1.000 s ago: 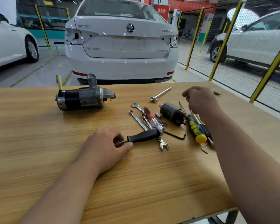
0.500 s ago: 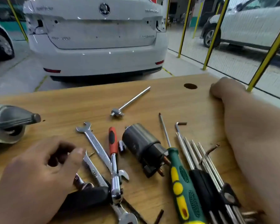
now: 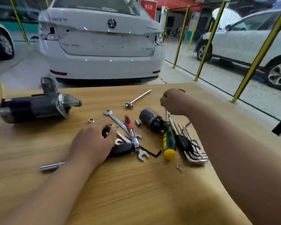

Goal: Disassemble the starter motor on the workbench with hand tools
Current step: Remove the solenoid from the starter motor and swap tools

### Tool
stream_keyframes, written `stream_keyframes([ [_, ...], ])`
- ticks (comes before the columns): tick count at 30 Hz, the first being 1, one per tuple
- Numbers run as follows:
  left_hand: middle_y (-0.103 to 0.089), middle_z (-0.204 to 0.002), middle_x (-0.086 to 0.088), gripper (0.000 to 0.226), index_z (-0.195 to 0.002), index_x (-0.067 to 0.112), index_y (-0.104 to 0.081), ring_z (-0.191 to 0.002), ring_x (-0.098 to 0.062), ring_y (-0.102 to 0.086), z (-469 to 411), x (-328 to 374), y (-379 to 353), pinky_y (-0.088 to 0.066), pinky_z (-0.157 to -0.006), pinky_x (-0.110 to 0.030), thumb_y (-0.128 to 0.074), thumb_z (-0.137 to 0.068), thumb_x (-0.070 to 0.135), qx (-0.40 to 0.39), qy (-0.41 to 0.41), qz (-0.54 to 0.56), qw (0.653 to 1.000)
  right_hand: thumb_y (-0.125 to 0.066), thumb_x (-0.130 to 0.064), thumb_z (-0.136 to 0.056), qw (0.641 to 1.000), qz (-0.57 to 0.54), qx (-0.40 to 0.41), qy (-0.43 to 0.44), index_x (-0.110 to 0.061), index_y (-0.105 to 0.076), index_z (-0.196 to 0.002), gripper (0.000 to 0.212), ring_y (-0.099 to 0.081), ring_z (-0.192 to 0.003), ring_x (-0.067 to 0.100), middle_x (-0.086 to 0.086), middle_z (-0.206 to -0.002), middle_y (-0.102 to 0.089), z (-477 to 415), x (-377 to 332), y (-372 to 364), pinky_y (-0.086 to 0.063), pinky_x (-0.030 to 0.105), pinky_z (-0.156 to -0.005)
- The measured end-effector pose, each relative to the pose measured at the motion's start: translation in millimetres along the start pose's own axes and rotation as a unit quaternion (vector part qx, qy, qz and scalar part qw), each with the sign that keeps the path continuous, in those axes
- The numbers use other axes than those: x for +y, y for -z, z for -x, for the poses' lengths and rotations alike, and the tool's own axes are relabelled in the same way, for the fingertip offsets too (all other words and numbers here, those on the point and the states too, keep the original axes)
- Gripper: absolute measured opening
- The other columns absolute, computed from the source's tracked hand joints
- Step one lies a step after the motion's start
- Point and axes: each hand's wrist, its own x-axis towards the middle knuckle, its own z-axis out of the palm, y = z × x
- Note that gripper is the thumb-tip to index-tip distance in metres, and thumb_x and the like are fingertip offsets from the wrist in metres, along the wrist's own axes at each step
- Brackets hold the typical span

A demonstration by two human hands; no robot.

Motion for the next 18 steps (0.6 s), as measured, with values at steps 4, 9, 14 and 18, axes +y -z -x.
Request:
stream_keyframes([
  [4, -0.057, -0.079, 0.004, 0.026, -0.072, 0.027, -0.054, -0.077, -0.021, -0.051, 16, -15, 20, -0.037, -0.063, -0.031, -0.048, -0.09, 0.044, 0.005, 0.017, -0.038, 0.999, -0.042, -0.028, -0.101, 0.994, 0.079, 0.014, 0.075, -0.011, -0.065, -0.114, 0.031, -0.055, -0.088, 0.026, 0.011, -0.11, -0.063, 51, -43, -23, -0.04, 0.031, -0.07],
  [9, -0.058, -0.075, 0.003, 0.037, -0.076, 0.023, -0.055, -0.075, -0.024, -0.053, 34, -24, 45, -0.032, -0.056, -0.032, -0.039, -0.093, 0.052, -0.004, -0.009, -0.065, 0.998, -0.041, -0.024, -0.099, 0.976, 0.197, 0.056, 0.081, -0.025, -0.056, -0.095, 0.015, -0.05, -0.071, 0.018, 0.0, -0.098, -0.064, 85, -65, -64, -0.032, 0.03, -0.057],
  [14, -0.053, -0.089, 0.019, 0.042, -0.093, 0.04, -0.056, -0.084, -0.006, -0.051, 49, -33, 64, -0.043, -0.067, -0.029, -0.042, -0.075, 0.075, -0.186, -0.078, -0.083, 0.976, -0.038, -0.028, -0.101, 0.993, 0.035, 0.105, 0.043, -0.017, -0.058, -0.105, 0.023, -0.052, -0.073, 0.022, 0.001, -0.081, -0.055, 91, -72, -66, -0.035, 0.031, -0.056],
  [18, -0.053, -0.105, 0.015, 0.04, -0.103, 0.038, -0.055, -0.101, -0.011, -0.05, 53, -32, 63, -0.045, -0.081, -0.031, -0.055, -0.077, 0.068, -0.213, -0.142, -0.131, 0.958, -0.039, -0.06, -0.095, 0.998, -0.047, 0.016, 0.031, -0.017, -0.056, -0.084, 0.048, -0.057, -0.068, 0.017, 0.003, -0.078, -0.062, 99, -105, -69, -0.044, 0.032, -0.057],
])
